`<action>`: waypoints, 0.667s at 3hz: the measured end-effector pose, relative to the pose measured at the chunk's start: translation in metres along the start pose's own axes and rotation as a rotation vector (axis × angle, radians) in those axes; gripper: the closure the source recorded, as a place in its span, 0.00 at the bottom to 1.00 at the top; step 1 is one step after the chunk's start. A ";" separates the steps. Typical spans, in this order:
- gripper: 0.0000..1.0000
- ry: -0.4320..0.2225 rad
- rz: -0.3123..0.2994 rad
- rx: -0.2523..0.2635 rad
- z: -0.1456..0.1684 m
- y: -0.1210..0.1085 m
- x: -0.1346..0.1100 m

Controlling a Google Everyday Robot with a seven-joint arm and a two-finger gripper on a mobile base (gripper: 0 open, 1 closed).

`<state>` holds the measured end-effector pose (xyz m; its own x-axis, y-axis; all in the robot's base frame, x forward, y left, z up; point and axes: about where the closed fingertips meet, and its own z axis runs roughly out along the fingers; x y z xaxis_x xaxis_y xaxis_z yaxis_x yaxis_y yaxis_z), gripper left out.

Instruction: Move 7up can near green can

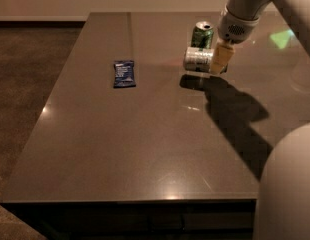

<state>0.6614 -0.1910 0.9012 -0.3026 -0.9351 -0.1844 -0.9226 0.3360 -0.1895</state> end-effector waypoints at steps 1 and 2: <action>1.00 0.003 0.023 -0.009 0.010 -0.005 0.000; 1.00 0.015 0.051 -0.011 0.019 -0.011 0.006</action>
Offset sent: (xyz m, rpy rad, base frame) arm 0.0122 -0.0192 -0.0214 -0.0100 0.0515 -0.0888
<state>0.6743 -0.1979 0.8843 -0.3525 -0.9185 -0.1794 -0.9086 0.3818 -0.1694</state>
